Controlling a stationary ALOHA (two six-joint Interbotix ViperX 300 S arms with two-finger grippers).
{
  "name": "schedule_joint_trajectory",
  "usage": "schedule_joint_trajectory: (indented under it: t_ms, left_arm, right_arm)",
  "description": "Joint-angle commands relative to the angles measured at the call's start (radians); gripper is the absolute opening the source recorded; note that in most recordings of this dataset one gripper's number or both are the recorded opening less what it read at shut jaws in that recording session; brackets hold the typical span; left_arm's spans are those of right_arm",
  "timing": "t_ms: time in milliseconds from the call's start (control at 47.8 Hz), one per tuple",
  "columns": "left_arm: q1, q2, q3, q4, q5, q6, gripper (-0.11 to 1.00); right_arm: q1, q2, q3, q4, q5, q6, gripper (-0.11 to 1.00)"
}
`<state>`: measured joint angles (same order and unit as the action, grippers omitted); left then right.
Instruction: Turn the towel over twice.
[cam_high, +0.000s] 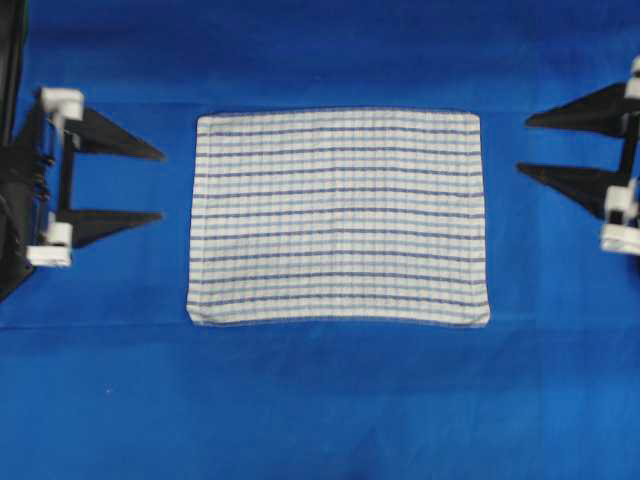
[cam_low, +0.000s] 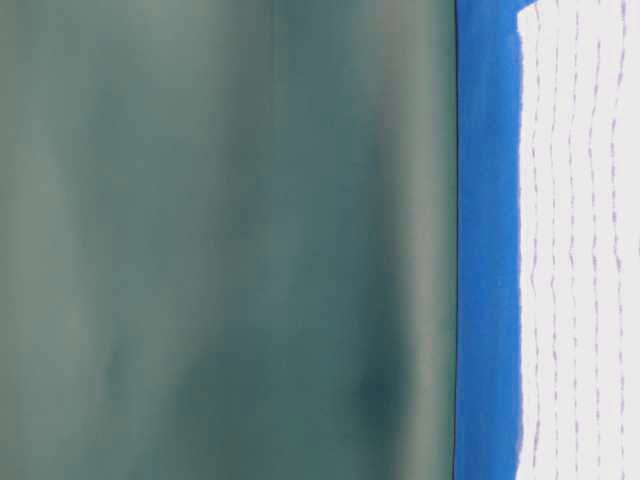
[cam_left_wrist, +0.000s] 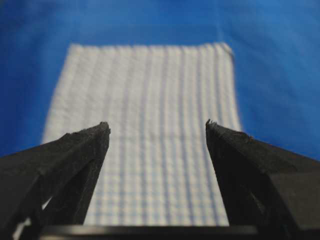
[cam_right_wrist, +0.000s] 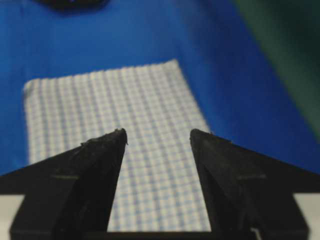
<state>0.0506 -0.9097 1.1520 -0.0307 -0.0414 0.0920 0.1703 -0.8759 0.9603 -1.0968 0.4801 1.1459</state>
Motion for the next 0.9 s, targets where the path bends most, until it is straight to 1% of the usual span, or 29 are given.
schedule_joint_trajectory:
  t_ms: [0,147,314,565,649,733,879]
  left_arm:
    - [0.044,-0.049,0.005,0.002,-0.005,0.020,0.73]
    - [0.104,-0.094,0.037,0.002,-0.006,0.017,0.73]
    - [0.107,-0.091,0.041,0.002,-0.008,0.017,0.73]
    - [0.107,-0.094,0.041,0.002,-0.003,0.018,0.73]
    - [0.107,-0.117,0.038,0.002,0.012,0.026,0.73]
    - [0.107,-0.158,0.035,0.002,0.052,0.034,0.72]
    - [0.114,-0.242,0.052,0.002,0.112,0.031,0.72]
  right_arm:
    - [-0.029,-0.043,0.012,-0.026,-0.002,0.000,0.62]
    - [-0.075,-0.078,0.063,-0.026,-0.018,0.011,0.62]
    - [-0.089,-0.077,0.074,-0.023,-0.041,0.015,0.62]
    - [-0.091,-0.083,0.067,-0.023,-0.034,0.014,0.62]
    - [-0.091,-0.107,0.063,-0.021,-0.018,0.006,0.62]
    - [-0.091,-0.140,0.063,-0.021,0.005,0.003,0.62]
    - [-0.091,-0.207,0.097,-0.021,0.025,-0.017,0.59]
